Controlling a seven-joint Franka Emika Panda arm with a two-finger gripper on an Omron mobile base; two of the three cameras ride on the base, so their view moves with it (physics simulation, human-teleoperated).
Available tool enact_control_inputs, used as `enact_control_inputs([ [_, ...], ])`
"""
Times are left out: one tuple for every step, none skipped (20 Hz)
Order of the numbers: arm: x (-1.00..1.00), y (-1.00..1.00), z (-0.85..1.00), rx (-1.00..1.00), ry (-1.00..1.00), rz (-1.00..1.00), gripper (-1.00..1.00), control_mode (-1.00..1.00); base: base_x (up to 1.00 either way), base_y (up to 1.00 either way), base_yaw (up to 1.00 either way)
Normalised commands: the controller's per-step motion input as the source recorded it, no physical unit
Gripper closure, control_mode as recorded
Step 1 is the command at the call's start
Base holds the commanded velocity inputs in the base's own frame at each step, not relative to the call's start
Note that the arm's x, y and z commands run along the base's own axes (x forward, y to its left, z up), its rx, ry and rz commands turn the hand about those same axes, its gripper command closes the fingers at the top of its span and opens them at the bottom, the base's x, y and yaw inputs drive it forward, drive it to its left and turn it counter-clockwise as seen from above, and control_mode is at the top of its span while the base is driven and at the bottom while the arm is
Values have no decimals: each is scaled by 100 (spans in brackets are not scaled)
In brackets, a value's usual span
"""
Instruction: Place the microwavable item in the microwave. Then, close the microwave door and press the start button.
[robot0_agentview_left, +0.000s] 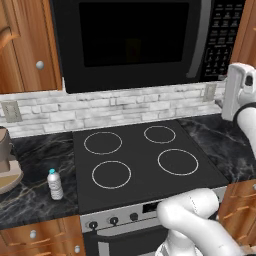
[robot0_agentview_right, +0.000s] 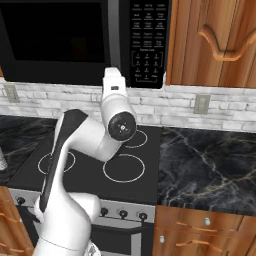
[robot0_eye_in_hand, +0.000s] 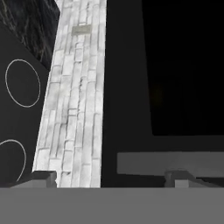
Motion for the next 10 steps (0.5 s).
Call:
enact_control_inputs([
  [4, -81, 0, 3, 0, 0, -100, -100, 0, 0, 0],
  [19, -71, 0, 2, 0, 0, -100, -100, 0, 0, 0],
  [36, -51, 0, 0, 0, 0, -100, -100, 0, 0, 0],
  [56, -36, 0, 0, 0, 0, -100, -100, 0, 0, 0],
  [62, -25, 0, 0, 0, 0, -100, -100, 0, 0, 0],
  [67, -16, 0, 0, 0, 0, -100, -100, 0, 0, 0],
  [70, -4, 0, 0, 0, 0, -100, -100, 0, 0, 0],
  [73, 0, 0, 0, 0, 0, -100, -100, 0, 0, 0],
  [74, 0, 0, 0, 0, 0, -100, -100, 0, 0, 0],
  [74, 0, 0, 0, 0, 0, -100, -100, 0, 0, 0],
])
